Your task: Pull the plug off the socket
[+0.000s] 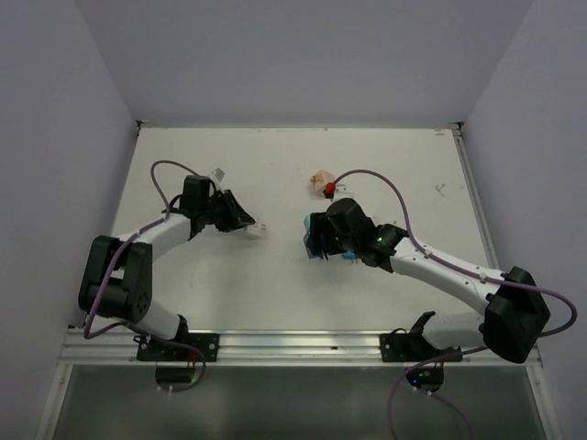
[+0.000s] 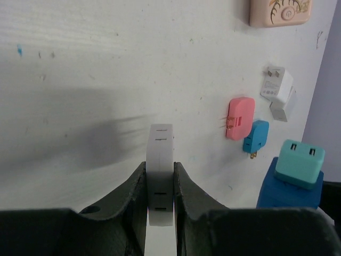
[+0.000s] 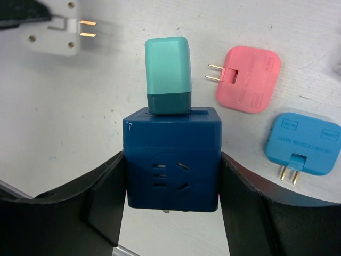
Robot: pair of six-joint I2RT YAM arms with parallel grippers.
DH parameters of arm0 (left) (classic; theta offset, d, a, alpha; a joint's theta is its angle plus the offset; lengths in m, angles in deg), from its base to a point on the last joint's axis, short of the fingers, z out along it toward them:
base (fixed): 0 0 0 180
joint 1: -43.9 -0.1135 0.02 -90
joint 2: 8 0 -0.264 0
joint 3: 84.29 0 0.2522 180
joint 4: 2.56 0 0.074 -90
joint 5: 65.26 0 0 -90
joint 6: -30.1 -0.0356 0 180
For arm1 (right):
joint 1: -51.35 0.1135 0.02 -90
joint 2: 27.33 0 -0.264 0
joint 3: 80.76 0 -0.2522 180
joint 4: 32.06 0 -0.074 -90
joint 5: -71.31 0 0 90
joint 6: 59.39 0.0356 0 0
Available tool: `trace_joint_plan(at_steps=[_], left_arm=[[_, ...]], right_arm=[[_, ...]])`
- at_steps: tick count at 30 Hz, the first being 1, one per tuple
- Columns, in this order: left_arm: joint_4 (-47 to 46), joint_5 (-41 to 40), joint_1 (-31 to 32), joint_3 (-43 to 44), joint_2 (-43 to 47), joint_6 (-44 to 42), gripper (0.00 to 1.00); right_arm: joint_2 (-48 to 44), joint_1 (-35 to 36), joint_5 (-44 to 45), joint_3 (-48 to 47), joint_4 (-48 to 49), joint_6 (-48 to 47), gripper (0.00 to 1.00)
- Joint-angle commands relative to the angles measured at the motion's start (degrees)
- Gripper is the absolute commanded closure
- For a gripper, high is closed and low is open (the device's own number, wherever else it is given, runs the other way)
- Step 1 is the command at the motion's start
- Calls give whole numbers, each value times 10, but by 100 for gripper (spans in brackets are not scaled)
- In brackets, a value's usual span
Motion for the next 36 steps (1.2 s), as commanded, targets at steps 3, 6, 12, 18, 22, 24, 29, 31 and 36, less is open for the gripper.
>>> trace_joint_plan(at_steps=[3,6,12,18,22,24,29,31,36], left_arm=[[-132,39,-5,87,-131,19,81],[-151,53,-4,119,-191,28,79],[-201,70,-1,142,-249,56,69],[-196,73,2,140,-265,52,38],[-153,69,2,139,-257,24,3],[-118,54,1,135,-237,11,0],[-11,-29,-6,135,-166,-55,0],[35,-55,-10,132,-139,-84,0],[102,-72,-14,108,-42,-123,1]], right_arm=[[-39,2,-24,-5,-35,-70,100],[-45,2,-47,-2,-44,-97,100],[-32,2,-79,-8,-67,-140,100],[-17,3,-98,-15,-67,-158,100],[4,2,-115,-16,-66,-164,100],[11,2,-127,-18,-63,-171,100],[39,9,-145,-31,-63,-203,100],[46,14,-145,-34,-58,-210,100],[44,21,-170,-15,-8,-215,100]])
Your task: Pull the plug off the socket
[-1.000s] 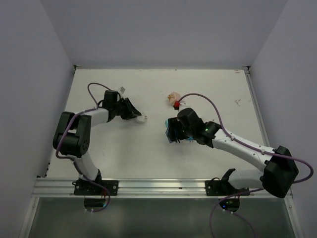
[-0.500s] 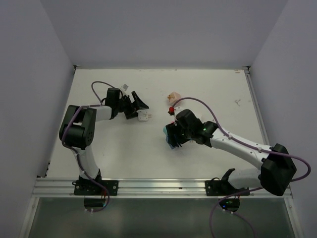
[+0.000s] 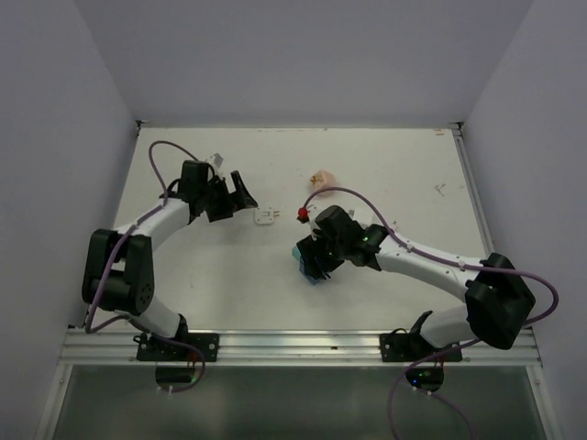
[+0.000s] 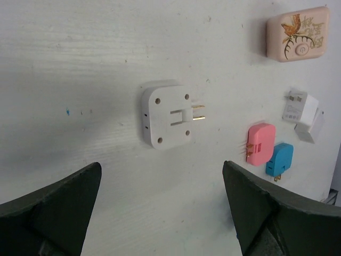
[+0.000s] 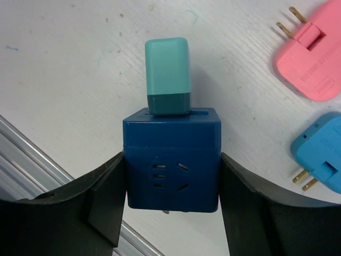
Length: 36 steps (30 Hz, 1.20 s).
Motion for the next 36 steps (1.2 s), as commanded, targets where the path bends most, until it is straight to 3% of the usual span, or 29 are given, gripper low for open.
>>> trace_joint_plan(at_steps=[1,7,14,27,36], left_arm=[[75,-27,-6,-18,79,-56,0],[82,12,-4,-100,171,28,0],[-14,27,59,-196,248,146,0],[-178,-18,141,-253,276,289,1],[-182,-47,187,-250,260,297,6]], right_arm=[[-7,9,-30,-6,75,-17,100],[15,27,-29,7,137,-13,100],[30,41,-30,3,200,22,100],[8,49,-27,5,225,57,100],[-20,49,-9,29,244,103,100]])
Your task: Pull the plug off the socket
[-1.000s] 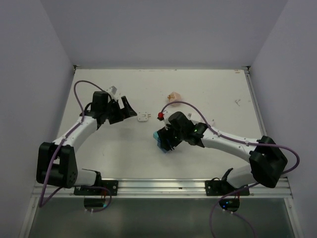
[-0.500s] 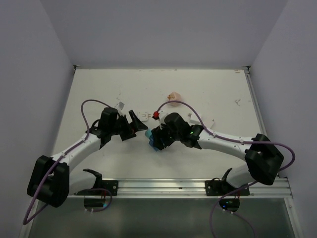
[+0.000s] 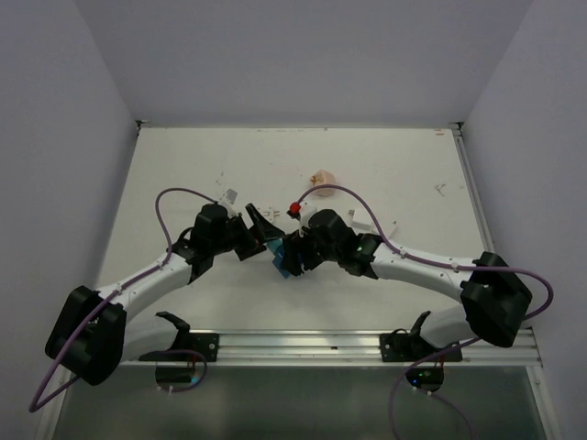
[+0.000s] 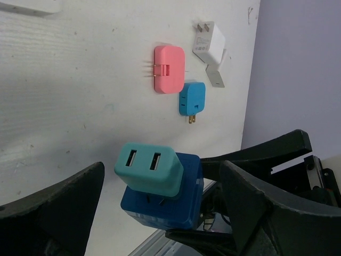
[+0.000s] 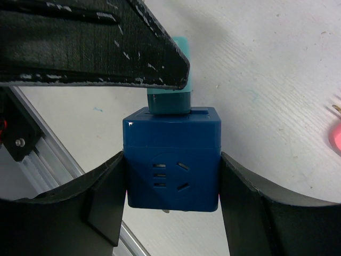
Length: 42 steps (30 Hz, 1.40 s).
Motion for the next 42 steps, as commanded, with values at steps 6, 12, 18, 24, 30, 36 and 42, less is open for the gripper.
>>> trace_joint_plan(at_steps=[6,12,18,24,30,36,42], left_arm=[[-38,-41,20,-5,-4,14,16],[-50,-45,26,-6,-5,17,28],[-63,-43,27,-17,-4,25,39],[-74,-55,27,-23,10,24,64],[-71,-74,27,-19,26,22,93],[-45,-106,20,13,27,3,100],[-45,-97,-30,46,25,-25,100]], right_arm=[[-40,2,7,12,74,44,100],[-47,2,12,19,80,52,100],[-50,2,8,25,94,65,100],[-47,2,14,31,90,68,100],[-40,2,8,37,74,65,100],[-25,3,-8,34,23,41,100],[-15,3,-11,31,-28,30,100]])
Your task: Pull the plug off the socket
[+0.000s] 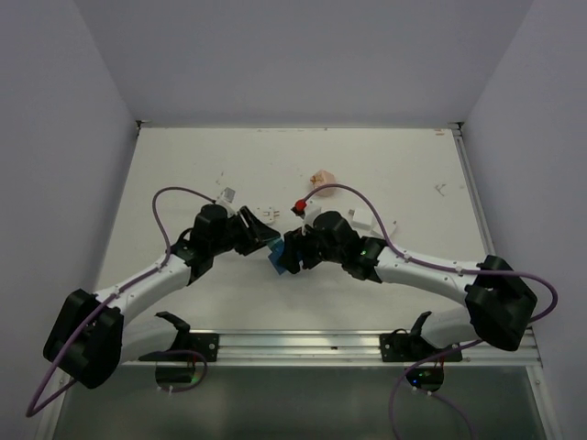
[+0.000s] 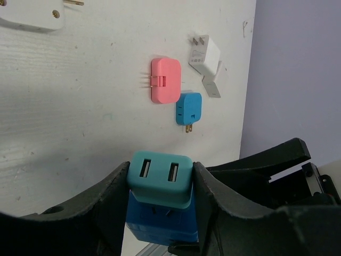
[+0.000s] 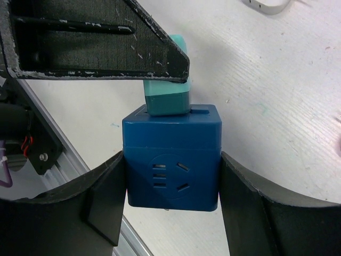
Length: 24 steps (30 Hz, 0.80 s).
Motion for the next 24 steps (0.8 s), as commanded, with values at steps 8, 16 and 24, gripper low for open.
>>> trace_joint_plan(at_steps=[8,16,24], left_arm=[[-24,-40,-117,90,21,-53,100],[18,-102,-140,189,7,-109,100],[60,-60,-145,206,-9,-149,100]], right_arm=[[15,3,-14,-1,-129,-20,100],[29,13,-14,-21,-165,-23,100],[-63,13,2,-30,-174,-6,100]])
